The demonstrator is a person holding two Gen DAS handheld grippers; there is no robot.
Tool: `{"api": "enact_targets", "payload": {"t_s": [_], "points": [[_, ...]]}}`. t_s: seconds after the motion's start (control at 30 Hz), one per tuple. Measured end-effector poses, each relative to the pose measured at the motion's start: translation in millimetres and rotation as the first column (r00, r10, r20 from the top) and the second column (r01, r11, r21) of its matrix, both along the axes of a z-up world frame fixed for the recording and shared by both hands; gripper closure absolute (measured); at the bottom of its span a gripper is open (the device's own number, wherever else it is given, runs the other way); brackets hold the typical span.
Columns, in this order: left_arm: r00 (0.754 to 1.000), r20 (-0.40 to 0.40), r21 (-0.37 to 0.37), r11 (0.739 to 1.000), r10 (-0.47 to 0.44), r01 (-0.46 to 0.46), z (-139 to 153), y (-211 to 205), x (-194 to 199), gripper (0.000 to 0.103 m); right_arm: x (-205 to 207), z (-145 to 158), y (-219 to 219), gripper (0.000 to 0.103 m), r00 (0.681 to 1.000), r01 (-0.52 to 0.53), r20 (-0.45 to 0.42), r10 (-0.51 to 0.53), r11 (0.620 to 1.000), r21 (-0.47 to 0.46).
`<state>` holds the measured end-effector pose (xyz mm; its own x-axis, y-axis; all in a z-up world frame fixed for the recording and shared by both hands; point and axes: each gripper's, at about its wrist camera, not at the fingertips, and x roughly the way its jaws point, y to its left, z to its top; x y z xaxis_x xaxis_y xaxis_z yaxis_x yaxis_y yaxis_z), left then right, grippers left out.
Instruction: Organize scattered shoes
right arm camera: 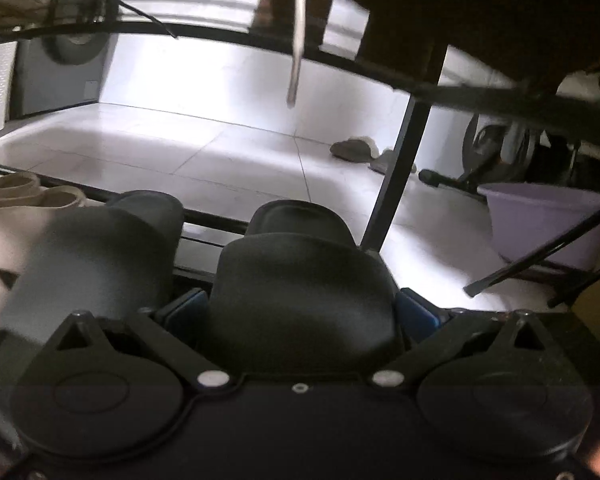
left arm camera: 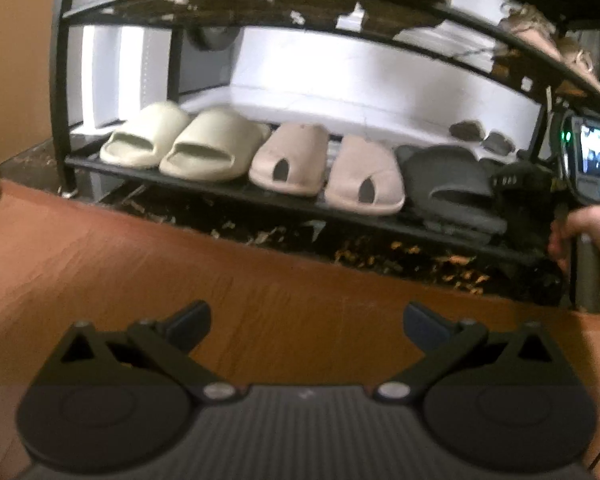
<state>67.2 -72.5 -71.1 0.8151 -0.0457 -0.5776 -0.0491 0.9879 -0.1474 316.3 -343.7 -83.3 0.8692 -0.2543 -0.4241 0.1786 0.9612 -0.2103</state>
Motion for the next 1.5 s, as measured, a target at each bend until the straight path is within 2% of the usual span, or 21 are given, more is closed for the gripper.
{"api": "enact_targets", "payload": {"t_s": [0.13,0.23,0.47,0.63,0.73,0.87,0.93,1.0,1.1,1.17,1.23,1.33,1.43,1.5], "points": [[1.0,-0.027,0.002,1.0,0.005,-0.005,-6.4,3.4,2.1,0.001,5.1,-4.5,-13.0,0.0,1.0,-0.008,-0.007,0.008,0.997,0.078],[1.0,-0.015,0.003,1.0,-0.001,0.001,-4.2,5.2,1.1,0.001,1.7,-0.9,-12.8,0.0,1.0,-0.011,-0.02,0.013,0.998,0.068],[0.998,0.047,0.044,0.999,-0.031,0.029,13.8,9.3,-11.0,0.001,-40.5,19.1,1.0,0.0,0.998,-0.057,0.017,0.056,0.993,0.102],[0.996,0.078,0.061,0.997,-0.041,0.036,33.0,17.6,-21.5,0.001,-101.6,43.1,26.9,0.0,0.996,-0.09,0.046,0.082,0.969,0.231],[0.994,0.101,0.052,0.998,-0.041,0.036,47.8,24.7,-25.9,0.001,-167.0,60.0,54.4,0.0,0.99,-0.129,0.094,0.104,0.935,0.331],[0.989,0.143,0.049,0.999,-0.032,0.025,78.2,38.3,-36.7,0.001,-238.9,82.9,84.6,0.0,0.984,-0.151,0.151,0.098,0.907,0.392],[0.987,0.158,0.051,0.999,-0.022,0.014,89.3,45.7,-44.8,0.001,-275.4,98.8,94.1,0.0,0.979,-0.158,0.189,0.08,0.882,0.444],[0.985,0.173,0.059,0.998,-0.014,0.004,97.8,53.2,-53.9,0.001,-293.6,112.8,98.7,0.0,0.972,-0.177,0.217,0.085,0.874,0.453],[0.984,0.178,0.075,0.997,-0.02,0.007,103.1,64.9,-66.5,0.001,-310.9,137.3,104.5,0.0,0.959,-0.195,0.267,0.089,0.895,0.401],[0.986,0.163,0.073,0.997,-0.024,0.012,104.6,76.0,-75.2,0.001,-319.9,149.1,107.6,0.0,0.953,-0.176,0.296,0.058,0.904,0.389],[0.987,0.162,0.074,0.997,-0.014,0.002,105.4,84.2,-82.6,0.001,-334.5,157.5,115.2,0.0,0.95,-0.104,0.311,-0.028,0.911,0.398],[0.985,0.171,0.099,0.995,-0.018,0.001,104.0,91.8,-92.2,0.001,-351.7,150.2,132.5,0.0,0.96,-0.021,0.266,-0.088,0.924,0.382],[0.983,0.183,0.129,0.992,-0.025,0.001,96.5,97.6,-101.2,0.001,-367.0,134.8,151.1,0.0,0.979,0.008,0.189,-0.075,0.943,0.334],[0.986,0.164,0.133,0.991,-0.009,-0.013,92.5,98.6,-102.0,0.001,-369.2,128.3,158.1,0.0,0.989,-0.009,0.142,-0.039,0.947,0.321]]}}
